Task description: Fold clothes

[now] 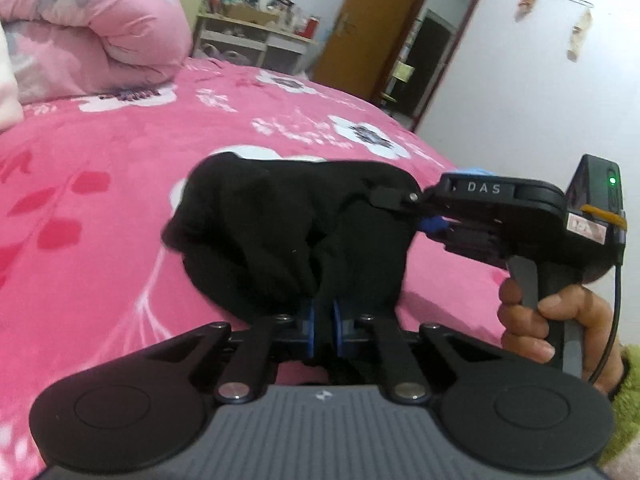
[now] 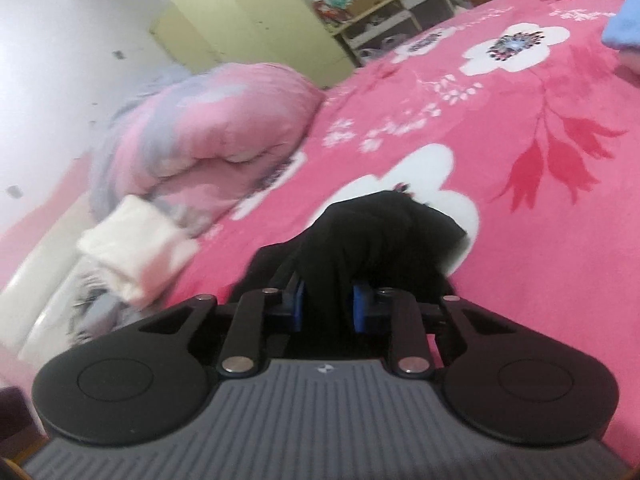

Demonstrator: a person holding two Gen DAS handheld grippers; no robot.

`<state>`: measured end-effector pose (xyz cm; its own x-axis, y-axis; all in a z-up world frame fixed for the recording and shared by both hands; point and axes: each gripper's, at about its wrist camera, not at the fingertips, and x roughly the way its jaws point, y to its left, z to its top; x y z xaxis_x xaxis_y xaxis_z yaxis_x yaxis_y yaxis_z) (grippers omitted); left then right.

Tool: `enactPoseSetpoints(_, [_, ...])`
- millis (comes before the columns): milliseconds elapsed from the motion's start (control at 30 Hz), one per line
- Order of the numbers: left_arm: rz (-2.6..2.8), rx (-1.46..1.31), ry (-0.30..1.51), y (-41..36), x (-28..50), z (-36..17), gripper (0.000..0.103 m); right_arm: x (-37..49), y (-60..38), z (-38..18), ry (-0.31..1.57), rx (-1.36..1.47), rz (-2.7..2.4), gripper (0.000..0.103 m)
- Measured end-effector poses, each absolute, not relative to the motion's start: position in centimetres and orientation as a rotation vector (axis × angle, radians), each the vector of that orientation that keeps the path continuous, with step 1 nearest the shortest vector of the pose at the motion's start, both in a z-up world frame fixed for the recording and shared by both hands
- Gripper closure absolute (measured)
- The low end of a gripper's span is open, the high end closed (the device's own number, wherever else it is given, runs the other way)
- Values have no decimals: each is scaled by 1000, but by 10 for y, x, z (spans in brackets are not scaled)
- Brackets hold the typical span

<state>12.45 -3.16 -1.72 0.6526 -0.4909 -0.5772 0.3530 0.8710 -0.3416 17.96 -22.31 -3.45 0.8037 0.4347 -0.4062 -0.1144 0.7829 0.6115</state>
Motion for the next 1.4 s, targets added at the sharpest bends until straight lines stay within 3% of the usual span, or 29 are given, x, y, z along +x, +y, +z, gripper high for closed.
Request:
enactPoseSetpoints(500, [-570,-251,918,29,-41,-35,93,-19,-169,1,544,392,645,84])
enactPoseSetpoints(567, [-531,-257,928,46,-55,-35,79,-39,-157,-5,554,327,671,84])
enactPoseSetpoints(800, [-431,-303,770,79,-72,6,54,-74,-108,-16,526,77,693,84])
enactPoseSetpoints(867, [-464,-308,732,71,-68,18,41,-81,-88,-17,497,-21,689,83])
enactPoseSetpoints(967, [-533,-278,698,48,-52,31,34,-96,-62,-19,440,-174,670,76])
enactPoseSetpoints(1033, [-558,-247,699,32,-40,34,34,-108,-55,-18,413,-231,659,61])
enactPoseSetpoints(1100, [-561,-212,721,17,-25,29,36,-118,-60,-16,403,-233,654,53])
enactPoseSetpoints(1267, [-521,-178,784,0,-4,9,74,-133,-99,-8,424,-116,638,51])
enactPoseSetpoints(1400, [-469,-266,748,24,-11,7,86,-135,-150,-6,450,62,559,50])
